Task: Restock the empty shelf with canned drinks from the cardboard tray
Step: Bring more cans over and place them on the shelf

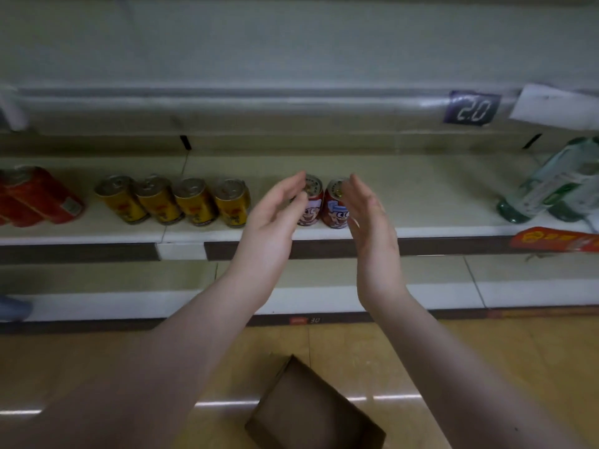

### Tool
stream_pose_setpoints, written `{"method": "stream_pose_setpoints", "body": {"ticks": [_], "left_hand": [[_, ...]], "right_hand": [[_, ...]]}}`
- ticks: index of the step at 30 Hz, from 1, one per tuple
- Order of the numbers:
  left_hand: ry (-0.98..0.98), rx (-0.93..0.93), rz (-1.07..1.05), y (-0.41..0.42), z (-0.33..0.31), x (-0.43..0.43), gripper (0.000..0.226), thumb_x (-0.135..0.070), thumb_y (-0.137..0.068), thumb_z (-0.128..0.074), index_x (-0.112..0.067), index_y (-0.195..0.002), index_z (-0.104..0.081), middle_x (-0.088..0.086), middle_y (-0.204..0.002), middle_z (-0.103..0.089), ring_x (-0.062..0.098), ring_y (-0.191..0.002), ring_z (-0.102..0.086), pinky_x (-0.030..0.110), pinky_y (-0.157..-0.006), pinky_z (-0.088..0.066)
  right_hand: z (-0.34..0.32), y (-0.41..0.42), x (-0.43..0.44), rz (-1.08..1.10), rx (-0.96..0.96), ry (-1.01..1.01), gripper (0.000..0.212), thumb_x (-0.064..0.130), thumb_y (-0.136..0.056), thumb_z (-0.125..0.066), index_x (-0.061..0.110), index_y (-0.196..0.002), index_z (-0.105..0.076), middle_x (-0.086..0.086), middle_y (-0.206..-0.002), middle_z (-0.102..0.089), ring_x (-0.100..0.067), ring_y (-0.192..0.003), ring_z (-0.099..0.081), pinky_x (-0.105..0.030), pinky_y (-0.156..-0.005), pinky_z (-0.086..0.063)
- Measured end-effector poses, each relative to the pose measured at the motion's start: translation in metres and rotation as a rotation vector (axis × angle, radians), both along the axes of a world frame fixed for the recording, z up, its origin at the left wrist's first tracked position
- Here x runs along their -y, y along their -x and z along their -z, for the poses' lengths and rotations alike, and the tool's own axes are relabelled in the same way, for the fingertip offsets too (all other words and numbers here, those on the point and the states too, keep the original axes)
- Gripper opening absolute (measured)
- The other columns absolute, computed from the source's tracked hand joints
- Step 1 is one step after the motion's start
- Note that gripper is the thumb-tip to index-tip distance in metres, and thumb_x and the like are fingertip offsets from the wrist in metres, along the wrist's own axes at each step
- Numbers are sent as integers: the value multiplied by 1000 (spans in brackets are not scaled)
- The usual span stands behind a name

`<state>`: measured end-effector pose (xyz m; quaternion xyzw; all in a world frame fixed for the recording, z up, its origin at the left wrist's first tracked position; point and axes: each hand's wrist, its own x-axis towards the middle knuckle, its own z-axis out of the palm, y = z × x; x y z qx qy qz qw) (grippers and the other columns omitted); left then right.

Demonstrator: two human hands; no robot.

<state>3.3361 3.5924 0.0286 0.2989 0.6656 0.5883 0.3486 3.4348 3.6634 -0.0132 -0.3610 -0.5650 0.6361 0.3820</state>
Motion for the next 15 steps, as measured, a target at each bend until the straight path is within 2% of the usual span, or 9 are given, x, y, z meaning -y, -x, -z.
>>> {"method": "stream_pose_setpoints", "body": {"ticks": [3, 8, 12, 15], "left_hand": [[-74, 6, -15, 5, -44, 38, 36, -26, -97, -41, -30, -132, -48, -17, -129, -53, 5, -124, -49, 31, -109, -38], [-141, -8, -97, 15, -139, 109, 35, -26, -98, -39, -23, -131, -49, -8, -129, -56, 8, -116, -55, 32, -103, -44], [-193, -48, -176, 23, -210, 179, 38, -35, -90, -47, -23, -126, -51, -6, -123, -59, 9, -115, -56, 37, -104, -44], [-222, -66, -175, 29, -251, 224, 36, -33, -87, -49, -22, -121, -54, -5, -119, -62, 10, -112, -58, 39, -103, -45]], "right_hand": [[-53, 5, 33, -11, -46, -32, 35, 37, -101, -25, 33, -130, -45, 9, -137, -51, 1, -126, -46, -24, -110, -33], [-156, 14, 104, 32, -50, -35, 36, 42, -89, -36, 35, -121, -50, 8, -130, -56, -4, -123, -51, -37, -111, -36], [-233, 14, 168, 30, -83, -68, 37, 37, -90, -38, 28, -124, -49, 4, -132, -55, -3, -123, -51, -32, -110, -37], [-275, 11, 206, -23, -106, -81, 38, 36, -90, -38, 25, -126, -49, 2, -133, -55, -5, -123, -52, -32, -108, -38]]}}
